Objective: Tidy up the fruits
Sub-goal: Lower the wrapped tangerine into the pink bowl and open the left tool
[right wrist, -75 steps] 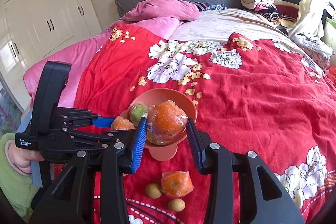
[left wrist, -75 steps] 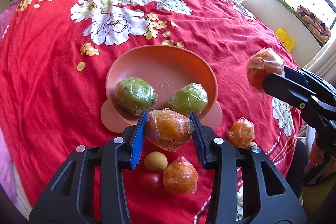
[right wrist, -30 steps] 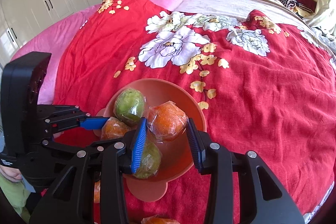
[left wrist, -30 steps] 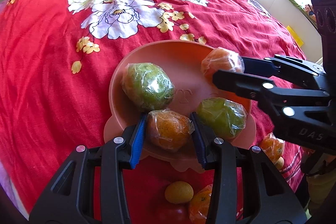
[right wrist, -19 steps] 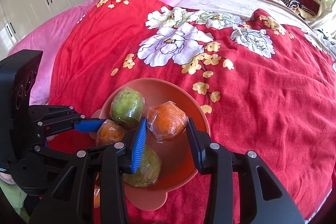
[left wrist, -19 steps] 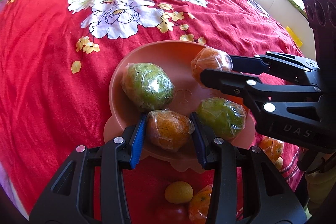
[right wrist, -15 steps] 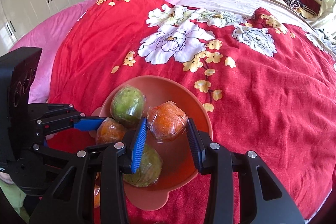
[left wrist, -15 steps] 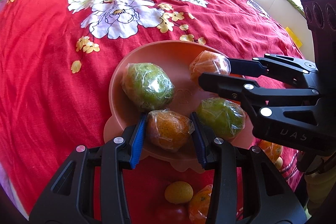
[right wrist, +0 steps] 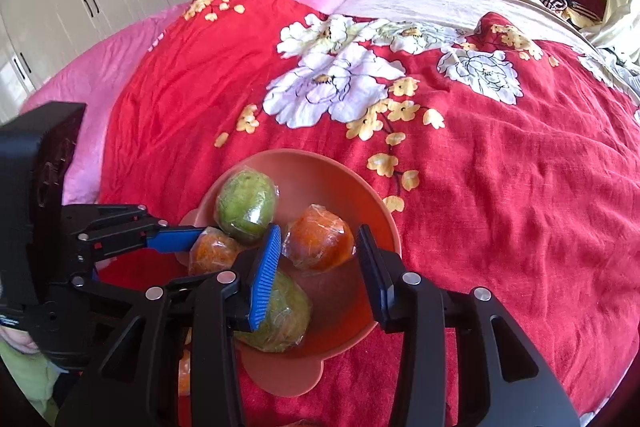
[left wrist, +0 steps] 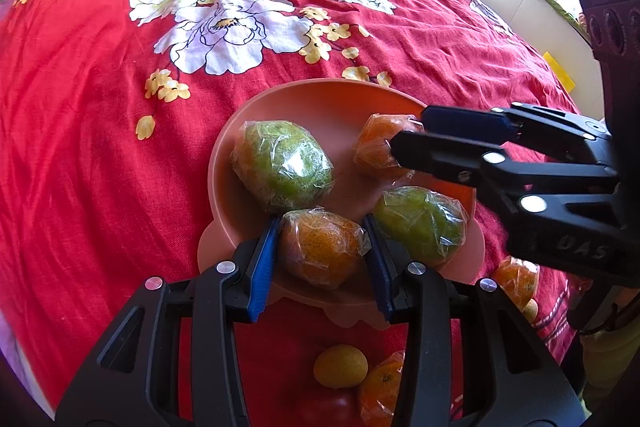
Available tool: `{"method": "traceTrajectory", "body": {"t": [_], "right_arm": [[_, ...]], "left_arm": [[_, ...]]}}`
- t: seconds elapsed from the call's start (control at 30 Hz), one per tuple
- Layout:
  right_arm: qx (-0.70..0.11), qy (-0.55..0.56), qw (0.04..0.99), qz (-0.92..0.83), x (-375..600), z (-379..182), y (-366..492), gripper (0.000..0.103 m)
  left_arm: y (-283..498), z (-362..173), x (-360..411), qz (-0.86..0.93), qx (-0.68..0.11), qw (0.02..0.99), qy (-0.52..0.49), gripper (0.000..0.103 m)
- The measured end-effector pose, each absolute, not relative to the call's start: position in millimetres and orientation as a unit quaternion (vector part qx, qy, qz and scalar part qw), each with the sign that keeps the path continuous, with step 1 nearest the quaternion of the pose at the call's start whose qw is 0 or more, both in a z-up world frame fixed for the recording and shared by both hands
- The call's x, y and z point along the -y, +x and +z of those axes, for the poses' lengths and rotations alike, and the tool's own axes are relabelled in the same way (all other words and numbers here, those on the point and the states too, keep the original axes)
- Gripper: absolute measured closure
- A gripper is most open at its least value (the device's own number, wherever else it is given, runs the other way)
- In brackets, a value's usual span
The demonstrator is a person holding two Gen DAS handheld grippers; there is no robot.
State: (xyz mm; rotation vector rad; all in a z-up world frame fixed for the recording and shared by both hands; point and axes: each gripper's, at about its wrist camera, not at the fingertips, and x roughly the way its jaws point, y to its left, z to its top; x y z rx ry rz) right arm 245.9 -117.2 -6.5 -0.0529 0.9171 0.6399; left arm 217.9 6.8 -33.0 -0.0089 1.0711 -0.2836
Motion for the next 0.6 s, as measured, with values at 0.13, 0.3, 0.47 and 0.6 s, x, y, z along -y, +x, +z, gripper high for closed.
{"method": "traceTrajectory", "body": {"t": [0.13,0.3,0.47,0.6], "right_arm": [[-0.430,-0.019,0.850,0.304,121.1,0.1,244.3,0.059],[-0.427,-0.012,0.852,0.304,124.6,5.5,241.1,0.054],[-0.424,-0.009,0.853,0.304,127.3,9.1,237.5,0.051],[-0.420,-0.010,0.856,0.302,129.6,12.1,234.4,0.049]], "left_arm": [[217.8,-33.1,-6.6,-0.135,-0.509,0.850,-0.003,0.070],[217.5,-32.2,-6.7,-0.134,-0.509,0.850,-0.001,0.070],[215.6,-28.7,-7.8,-0.132,-0.507,0.851,0.000,0.069],[214.0,-25.7,-8.7,-0.130,-0.506,0.853,-0.001,0.068]]}}
